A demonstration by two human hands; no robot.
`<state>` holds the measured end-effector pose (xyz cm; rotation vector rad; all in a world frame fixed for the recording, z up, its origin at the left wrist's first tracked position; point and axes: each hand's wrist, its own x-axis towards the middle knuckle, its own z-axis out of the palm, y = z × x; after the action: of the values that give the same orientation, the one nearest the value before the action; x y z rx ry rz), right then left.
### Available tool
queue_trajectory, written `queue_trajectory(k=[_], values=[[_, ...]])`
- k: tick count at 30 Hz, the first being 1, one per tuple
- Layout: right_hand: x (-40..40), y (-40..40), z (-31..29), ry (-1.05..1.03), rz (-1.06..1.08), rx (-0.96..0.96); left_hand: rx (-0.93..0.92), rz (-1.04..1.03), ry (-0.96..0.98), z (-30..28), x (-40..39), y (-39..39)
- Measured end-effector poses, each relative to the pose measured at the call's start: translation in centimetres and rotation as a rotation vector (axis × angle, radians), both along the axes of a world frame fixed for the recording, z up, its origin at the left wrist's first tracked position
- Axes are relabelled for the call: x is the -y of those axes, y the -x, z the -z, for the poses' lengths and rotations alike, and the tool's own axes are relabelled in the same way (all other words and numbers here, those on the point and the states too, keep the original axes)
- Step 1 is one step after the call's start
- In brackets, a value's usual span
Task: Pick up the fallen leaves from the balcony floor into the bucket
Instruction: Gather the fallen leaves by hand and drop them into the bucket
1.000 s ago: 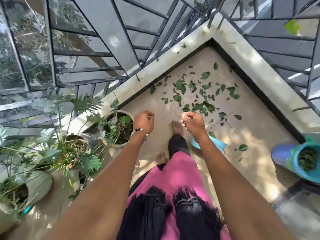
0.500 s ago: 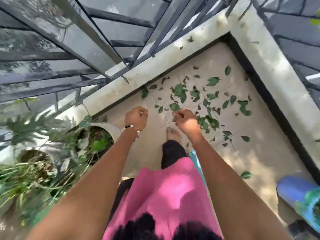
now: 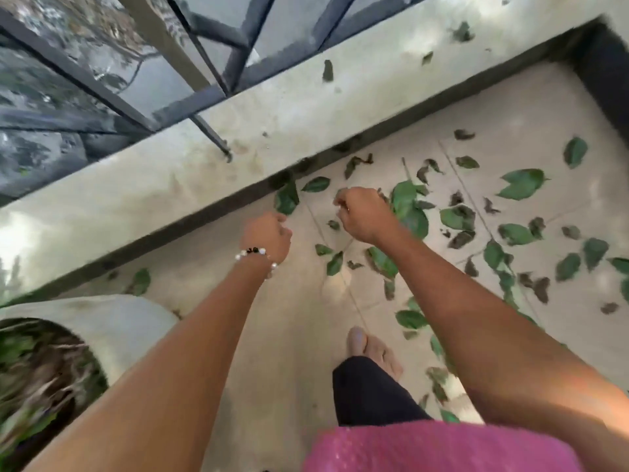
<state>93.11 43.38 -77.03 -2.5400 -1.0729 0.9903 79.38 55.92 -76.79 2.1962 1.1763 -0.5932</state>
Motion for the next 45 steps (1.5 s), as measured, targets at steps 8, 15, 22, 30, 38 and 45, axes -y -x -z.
queue_trajectory(k=[8, 15, 22, 30, 38, 45], values=[[-2.5, -2.3, 8.6, -0.261, -0.309, 0.233, -0.028, 0.302, -0.344, 6.6, -1.3, -3.9], [-2.8, -1.5, 9.5, -0.253, -0.461, 0.529, -0.084, 0.507, -0.481, 6.0, -1.8, -6.1], [-1.3, -1.7, 8.2, -0.297, 0.046, 0.296, -0.043, 0.595, -0.553, 5.7, -2.4, -5.7], [-0.1, -6.1, 7.5, -0.229, 0.374, 0.252, 0.142, 0.498, -0.533, 6.3, -2.4, -5.5], [-1.2, -5.0, 9.0, -0.134, 0.001, 0.308, 0.538, 0.004, -0.108, 5.3, -1.1, -6.8], [-0.2, -2.9, 5.6, -0.497, 0.419, 0.083, 0.595, -0.622, 0.506, 5.4, 0.9, -7.7]])
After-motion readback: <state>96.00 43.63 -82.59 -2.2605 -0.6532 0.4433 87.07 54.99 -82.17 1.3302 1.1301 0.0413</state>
